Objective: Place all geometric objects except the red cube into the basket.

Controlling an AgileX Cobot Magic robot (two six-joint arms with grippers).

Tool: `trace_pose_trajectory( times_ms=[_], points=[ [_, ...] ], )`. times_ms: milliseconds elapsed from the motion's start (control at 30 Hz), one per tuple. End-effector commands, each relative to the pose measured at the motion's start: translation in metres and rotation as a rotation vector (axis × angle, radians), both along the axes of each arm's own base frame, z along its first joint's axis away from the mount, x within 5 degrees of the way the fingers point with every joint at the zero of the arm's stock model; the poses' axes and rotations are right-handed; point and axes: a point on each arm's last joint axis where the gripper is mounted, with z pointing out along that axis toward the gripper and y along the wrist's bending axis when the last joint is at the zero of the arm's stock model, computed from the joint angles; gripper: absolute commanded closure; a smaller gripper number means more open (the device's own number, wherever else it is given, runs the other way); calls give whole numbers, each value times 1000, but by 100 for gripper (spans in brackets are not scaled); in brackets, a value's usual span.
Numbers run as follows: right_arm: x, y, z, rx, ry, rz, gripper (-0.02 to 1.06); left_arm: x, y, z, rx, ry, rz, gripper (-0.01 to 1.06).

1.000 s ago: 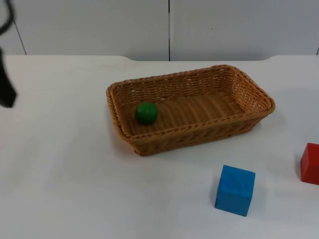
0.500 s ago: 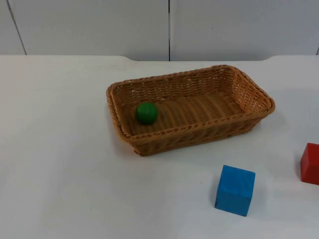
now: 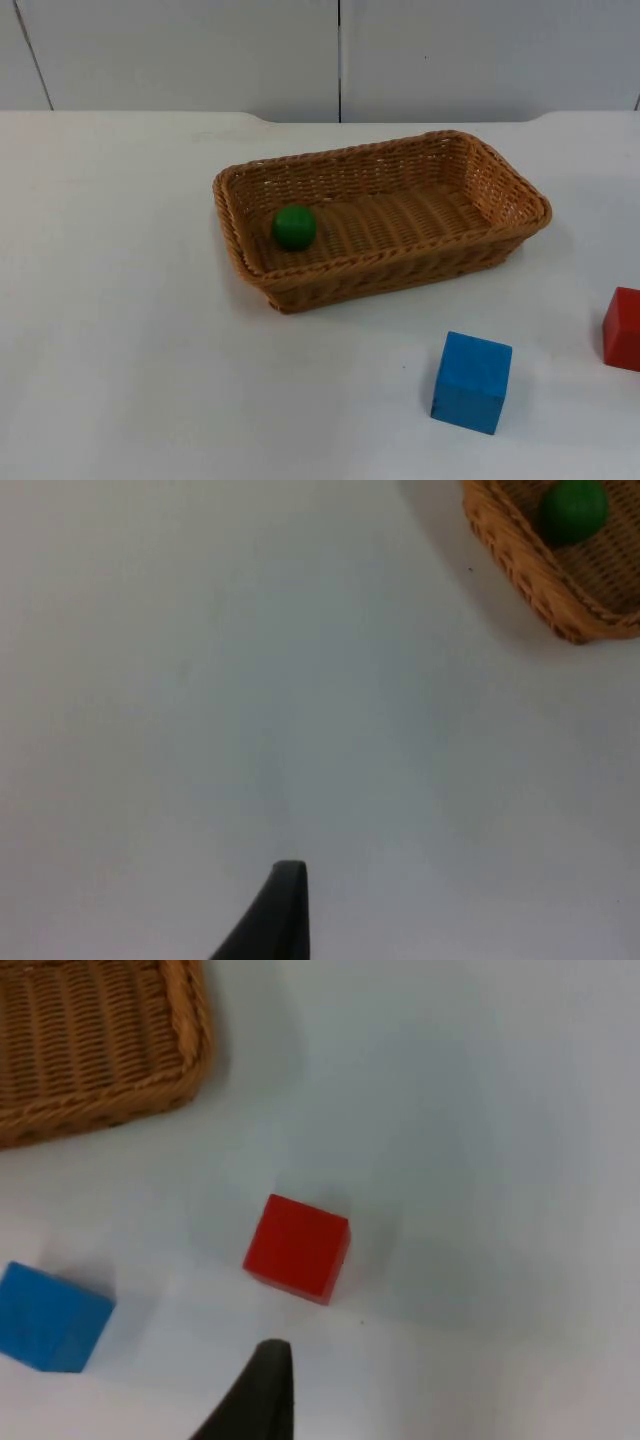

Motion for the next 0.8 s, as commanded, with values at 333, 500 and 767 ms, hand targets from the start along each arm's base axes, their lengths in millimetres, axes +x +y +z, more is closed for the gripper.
trace_pose_trajectory(
  times_ms=[333, 500, 767],
  points=[
    [16, 59, -33, -71, 196, 389, -1, 0, -1, 0, -3, -17, -2, 0],
    [27, 115, -73, -300, 269, 628, -1, 0, 0, 0, 2, -17, -2, 0],
    [47, 162, -128, -419, 317, 870, -1, 0, 0, 0, 6, -17, -3, 0]
  ],
)
